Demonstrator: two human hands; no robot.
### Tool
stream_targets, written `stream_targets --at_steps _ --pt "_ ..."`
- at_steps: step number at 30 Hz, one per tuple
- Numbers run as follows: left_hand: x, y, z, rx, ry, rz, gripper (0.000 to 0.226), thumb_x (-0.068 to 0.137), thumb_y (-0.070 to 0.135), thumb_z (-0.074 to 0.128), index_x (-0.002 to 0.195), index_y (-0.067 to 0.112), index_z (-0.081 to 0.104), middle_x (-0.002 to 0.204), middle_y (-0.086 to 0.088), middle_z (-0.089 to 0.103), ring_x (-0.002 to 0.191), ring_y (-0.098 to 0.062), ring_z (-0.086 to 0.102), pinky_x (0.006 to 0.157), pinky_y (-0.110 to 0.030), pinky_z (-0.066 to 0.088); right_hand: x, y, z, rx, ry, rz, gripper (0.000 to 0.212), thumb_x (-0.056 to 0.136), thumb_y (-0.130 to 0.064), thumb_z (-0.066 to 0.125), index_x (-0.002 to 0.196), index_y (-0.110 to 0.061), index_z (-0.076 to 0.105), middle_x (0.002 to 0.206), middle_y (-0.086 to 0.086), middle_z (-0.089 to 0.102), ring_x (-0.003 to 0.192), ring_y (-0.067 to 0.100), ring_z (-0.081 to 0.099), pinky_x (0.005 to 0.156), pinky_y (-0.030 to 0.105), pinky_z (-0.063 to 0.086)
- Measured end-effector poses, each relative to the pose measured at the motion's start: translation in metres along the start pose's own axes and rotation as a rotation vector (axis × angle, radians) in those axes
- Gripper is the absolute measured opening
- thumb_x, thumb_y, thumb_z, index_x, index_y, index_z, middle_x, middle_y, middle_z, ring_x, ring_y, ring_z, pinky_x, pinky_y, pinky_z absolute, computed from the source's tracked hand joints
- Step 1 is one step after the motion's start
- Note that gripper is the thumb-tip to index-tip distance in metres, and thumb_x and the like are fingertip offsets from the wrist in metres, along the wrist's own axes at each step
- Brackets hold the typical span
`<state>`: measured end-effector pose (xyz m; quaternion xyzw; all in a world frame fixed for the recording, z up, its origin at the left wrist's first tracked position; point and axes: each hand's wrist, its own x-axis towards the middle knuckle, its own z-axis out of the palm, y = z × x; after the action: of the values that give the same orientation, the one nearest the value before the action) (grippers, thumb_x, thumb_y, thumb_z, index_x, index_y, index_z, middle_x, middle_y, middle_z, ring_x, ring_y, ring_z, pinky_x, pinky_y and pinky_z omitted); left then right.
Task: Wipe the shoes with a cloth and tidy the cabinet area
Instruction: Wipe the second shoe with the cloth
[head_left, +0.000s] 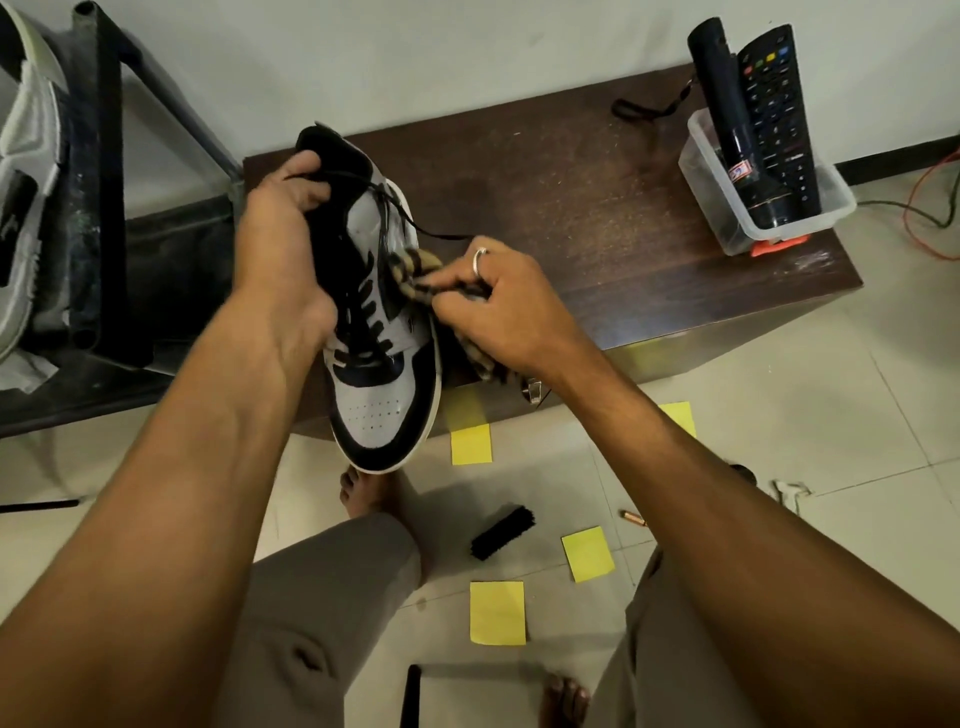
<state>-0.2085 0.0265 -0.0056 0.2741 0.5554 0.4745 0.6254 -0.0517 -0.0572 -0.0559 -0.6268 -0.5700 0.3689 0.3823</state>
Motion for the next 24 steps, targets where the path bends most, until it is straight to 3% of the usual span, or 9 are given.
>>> stream_targets --at_steps 3,7,9,11,13,15,17,21,24 --pt "0.005 0.006 -0.014 -0.144 -0.021 -0.119 0.019 0.087 0.011 0.052 0.099 0.021 0.063 0.103 -0.004 0.072 0.101 -0.024 0.072 0.091 -0.04 0.056 0.003 0.004 0.008 -0.008 0.085 -0.002 0.028 0.089 -0.021 0.07 0.116 -0.022 0.077 0.102 0.001 0.062 0.092 0.006 0.064 0.092 0.032 0.055" --pt "0.014 0.019 -0.028 -0.223 0.102 -0.122 0.017 0.079 0.01 0.058 0.093 0.019 0.058 0.083 -0.002 0.062 0.081 -0.02 0.062 0.076 -0.03 0.054 0.002 0.004 0.011 -0.063 0.086 0.03 0.03 0.092 -0.025 0.067 0.121 -0.024 0.075 0.104 -0.002 0.062 0.095 0.005 0.062 0.094 0.031 0.053" --pt "0.012 0.02 -0.031 -0.216 0.126 -0.13 0.014 0.068 0.01 0.058 0.08 0.018 0.057 0.081 -0.003 0.063 0.084 -0.022 0.068 0.08 -0.041 0.056 0.003 0.006 0.011 -0.137 0.09 0.077 0.033 0.094 -0.029 0.064 0.126 -0.025 0.072 0.11 -0.004 0.06 0.1 0.006 0.06 0.097 0.03 0.052" --pt "0.007 0.017 -0.032 -0.174 0.146 -0.112 0.007 0.067 0.014 0.057 0.072 0.019 0.055 0.091 -0.004 0.069 0.099 -0.031 0.07 0.093 -0.06 0.048 0.003 0.009 0.011 -0.166 0.091 0.124 0.034 0.095 -0.03 0.062 0.128 -0.025 0.071 0.116 -0.003 0.059 0.106 0.007 0.058 0.1 0.03 0.05" --pt "0.007 0.016 -0.031 -0.116 0.212 -0.018 0.006 0.083 0.023 0.055 0.086 0.02 0.059 0.11 -0.001 0.07 0.106 -0.028 0.066 0.1 -0.062 0.043 0.003 0.009 0.011 -0.121 0.121 0.147 0.033 0.096 -0.029 0.062 0.128 -0.024 0.071 0.113 -0.004 0.058 0.105 0.006 0.057 0.099 0.029 0.049" --pt "0.006 0.017 -0.025 0.077 0.167 0.112 0.034 0.09 0.048 0.055 0.112 0.024 0.061 0.123 0.007 0.063 0.113 -0.019 0.06 0.104 -0.052 0.043 0.004 0.006 0.011 -0.05 0.162 0.14 0.032 0.097 -0.027 0.063 0.127 -0.024 0.072 0.109 -0.005 0.058 0.101 0.005 0.058 0.097 0.027 0.049" --pt "0.004 0.013 -0.017 0.303 0.027 0.205 0.066 0.082 0.067 0.062 0.134 0.028 0.054 0.135 0.006 0.058 0.122 -0.015 0.057 0.106 -0.046 0.046 0.003 0.001 0.013 0.046 0.184 0.097 0.03 0.096 -0.025 0.065 0.125 -0.023 0.073 0.108 -0.004 0.061 0.101 0.003 0.06 0.097 0.026 0.051" --pt "0.0 -0.01 -0.011 0.71 -0.119 0.329 0.089 0.082 0.046 0.075 0.156 0.036 0.025 0.154 0.009 0.04 0.135 -0.006 0.045 0.116 -0.036 0.039 -0.003 -0.006 0.028 0.116 0.113 0.057 0.029 0.095 -0.022 0.066 0.123 -0.023 0.074 0.108 -0.003 0.062 0.103 0.004 0.062 0.097 0.026 0.051" --pt "0.0 -0.015 -0.009 0.679 -0.089 0.365 0.083 0.09 0.032 0.066 0.159 0.036 0.021 0.158 0.01 0.036 0.138 -0.005 0.041 0.118 -0.035 0.037 -0.007 -0.011 0.032 0.064 0.091 0.095 0.031 0.094 -0.025 0.065 0.123 -0.026 0.073 0.106 -0.004 0.058 0.101 0.006 0.06 0.094 0.027 0.052"
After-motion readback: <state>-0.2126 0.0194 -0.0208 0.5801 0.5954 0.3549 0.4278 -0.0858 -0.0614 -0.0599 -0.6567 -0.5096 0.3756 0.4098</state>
